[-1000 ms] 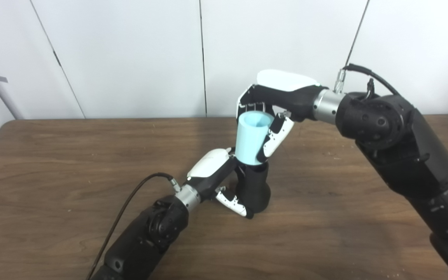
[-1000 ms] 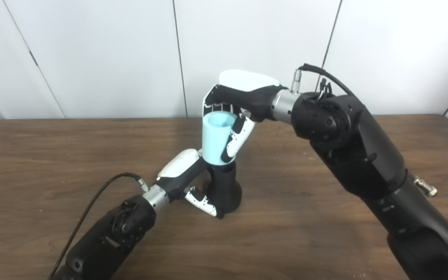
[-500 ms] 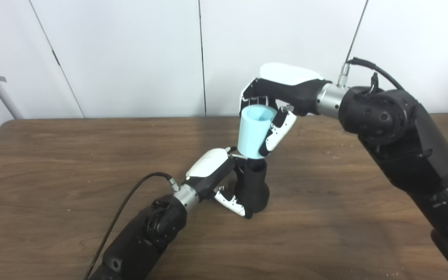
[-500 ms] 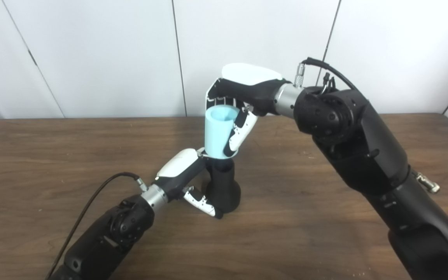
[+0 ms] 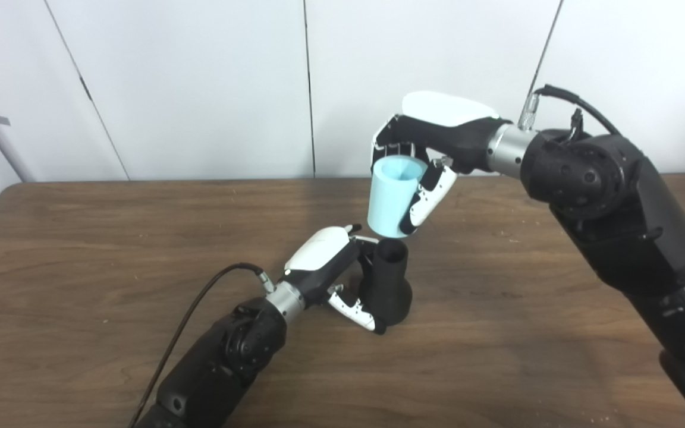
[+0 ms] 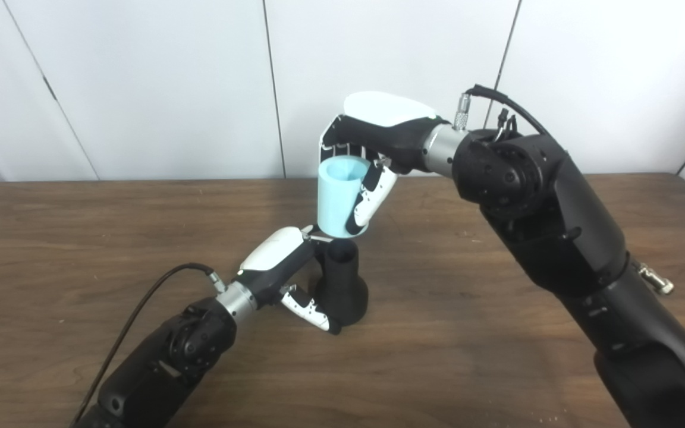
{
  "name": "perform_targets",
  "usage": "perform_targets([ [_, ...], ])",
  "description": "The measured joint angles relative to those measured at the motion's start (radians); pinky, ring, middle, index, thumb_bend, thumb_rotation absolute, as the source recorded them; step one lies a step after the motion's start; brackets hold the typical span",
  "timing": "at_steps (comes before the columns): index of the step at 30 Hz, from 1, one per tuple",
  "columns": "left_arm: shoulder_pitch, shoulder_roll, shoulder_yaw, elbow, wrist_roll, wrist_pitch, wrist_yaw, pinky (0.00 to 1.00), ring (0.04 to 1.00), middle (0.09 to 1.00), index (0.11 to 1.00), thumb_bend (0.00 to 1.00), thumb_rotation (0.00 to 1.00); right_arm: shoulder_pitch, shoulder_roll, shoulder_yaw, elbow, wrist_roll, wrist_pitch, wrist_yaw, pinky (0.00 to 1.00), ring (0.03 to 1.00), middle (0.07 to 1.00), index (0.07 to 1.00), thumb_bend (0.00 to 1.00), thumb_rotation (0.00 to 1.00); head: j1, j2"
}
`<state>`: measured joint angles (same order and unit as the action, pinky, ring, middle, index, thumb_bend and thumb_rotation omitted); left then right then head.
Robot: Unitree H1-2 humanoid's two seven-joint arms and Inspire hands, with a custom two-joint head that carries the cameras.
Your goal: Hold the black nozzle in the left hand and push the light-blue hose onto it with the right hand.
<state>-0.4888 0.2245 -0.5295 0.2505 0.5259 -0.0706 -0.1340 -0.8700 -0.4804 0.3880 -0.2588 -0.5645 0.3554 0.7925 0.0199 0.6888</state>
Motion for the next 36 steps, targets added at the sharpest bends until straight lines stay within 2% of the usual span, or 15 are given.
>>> perform_targets([
  [9, 0.0, 0.002, -0.002, -0.002, 0.0, 0.001, -0.001, 1.0, 0.611, 0.494, 0.479, 0.53, 0.0, 0.053, 0.002, 0.018, -0.001, -0.018, -0.008, -0.001, 0.38, 0.474, 0.472, 0.463, 0.5, 0.0, 0.002, 0.006],
  [20, 0.0, 0.003, -0.002, -0.005, 0.0, 0.007, -0.004, 1.0, 0.609, 0.492, 0.48, 0.53, 0.0, 0.06, 0.006, 0.019, -0.005, -0.035, -0.009, -0.003, 0.35, 0.463, 0.483, 0.478, 0.5, 0.0, 0.002, 0.015],
  [36, 0.001, 0.005, -0.004, -0.015, 0.0, 0.022, -0.011, 1.0, 0.608, 0.489, 0.482, 0.53, 0.0, 0.068, 0.01, 0.018, -0.007, -0.033, -0.011, -0.016, 0.36, 0.461, 0.475, 0.479, 0.5, 0.0, 0.0, 0.021],
])
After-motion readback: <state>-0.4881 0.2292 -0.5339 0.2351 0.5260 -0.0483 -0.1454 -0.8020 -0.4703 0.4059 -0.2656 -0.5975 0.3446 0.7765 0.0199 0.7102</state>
